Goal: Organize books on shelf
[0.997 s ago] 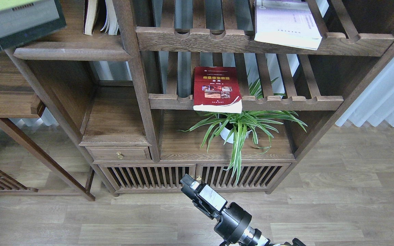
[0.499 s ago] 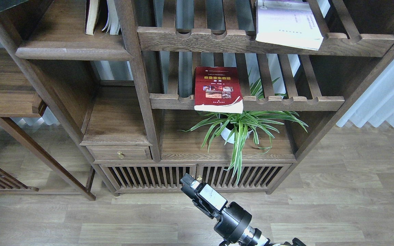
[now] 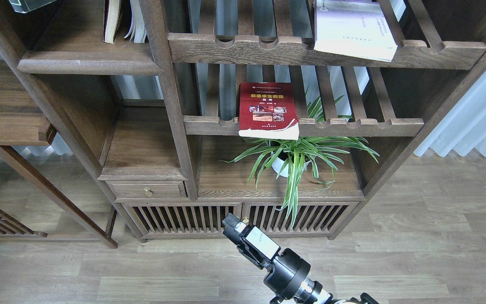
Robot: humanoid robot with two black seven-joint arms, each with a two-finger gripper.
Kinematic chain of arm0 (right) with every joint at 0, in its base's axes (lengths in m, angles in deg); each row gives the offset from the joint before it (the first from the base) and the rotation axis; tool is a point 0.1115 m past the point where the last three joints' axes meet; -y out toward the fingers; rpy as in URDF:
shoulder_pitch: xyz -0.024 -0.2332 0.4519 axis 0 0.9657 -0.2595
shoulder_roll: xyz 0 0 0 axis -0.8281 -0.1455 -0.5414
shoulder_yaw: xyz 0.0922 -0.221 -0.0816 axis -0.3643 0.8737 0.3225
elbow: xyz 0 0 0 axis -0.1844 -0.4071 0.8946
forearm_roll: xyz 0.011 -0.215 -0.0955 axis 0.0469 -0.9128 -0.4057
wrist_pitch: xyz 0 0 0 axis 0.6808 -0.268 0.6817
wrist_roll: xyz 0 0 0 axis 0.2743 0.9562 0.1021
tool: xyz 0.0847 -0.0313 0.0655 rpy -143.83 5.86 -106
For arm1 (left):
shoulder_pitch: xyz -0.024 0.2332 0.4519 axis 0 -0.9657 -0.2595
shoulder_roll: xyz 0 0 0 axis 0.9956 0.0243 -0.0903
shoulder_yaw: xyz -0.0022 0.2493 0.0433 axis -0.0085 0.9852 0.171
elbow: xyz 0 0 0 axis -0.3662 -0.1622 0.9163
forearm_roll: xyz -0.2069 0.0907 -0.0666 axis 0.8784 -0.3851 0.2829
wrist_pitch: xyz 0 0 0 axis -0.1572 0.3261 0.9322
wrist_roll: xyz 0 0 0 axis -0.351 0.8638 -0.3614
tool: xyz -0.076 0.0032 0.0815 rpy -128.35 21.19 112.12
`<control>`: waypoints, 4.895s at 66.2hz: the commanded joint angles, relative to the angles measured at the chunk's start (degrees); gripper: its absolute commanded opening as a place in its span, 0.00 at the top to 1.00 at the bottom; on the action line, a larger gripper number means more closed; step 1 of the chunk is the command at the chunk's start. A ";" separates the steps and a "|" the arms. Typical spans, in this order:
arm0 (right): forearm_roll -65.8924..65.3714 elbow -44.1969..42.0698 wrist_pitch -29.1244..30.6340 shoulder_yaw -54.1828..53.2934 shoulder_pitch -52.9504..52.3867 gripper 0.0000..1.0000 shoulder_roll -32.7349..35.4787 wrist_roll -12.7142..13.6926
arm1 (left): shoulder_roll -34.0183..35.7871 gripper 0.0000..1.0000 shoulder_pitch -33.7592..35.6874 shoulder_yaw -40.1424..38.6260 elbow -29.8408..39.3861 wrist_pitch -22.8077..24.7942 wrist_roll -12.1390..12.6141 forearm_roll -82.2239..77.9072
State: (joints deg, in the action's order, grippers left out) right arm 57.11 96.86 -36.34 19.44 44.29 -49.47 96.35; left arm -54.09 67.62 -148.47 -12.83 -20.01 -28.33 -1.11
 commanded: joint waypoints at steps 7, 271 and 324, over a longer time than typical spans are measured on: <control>0.01 0.12 0.00 0.00 -0.53 0.01 0.00 0.01 | 0.07 0.99 3.84 1.45 -5.35 0.00 -0.37 -0.68; 9.85 4.96 0.00 -8.09 -8.88 0.01 0.00 -3.25 | -11.88 0.99 12.63 30.28 -33.91 0.00 -37.02 -13.78; 10.47 5.31 0.00 -8.18 -8.88 0.01 0.00 -3.25 | -13.20 0.93 11.32 30.54 -33.47 0.00 -36.32 -12.90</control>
State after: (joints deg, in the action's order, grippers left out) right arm 67.56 102.17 -36.34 11.28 35.42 -49.47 93.10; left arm -66.46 78.96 -118.05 -46.52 -20.01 -65.11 -14.44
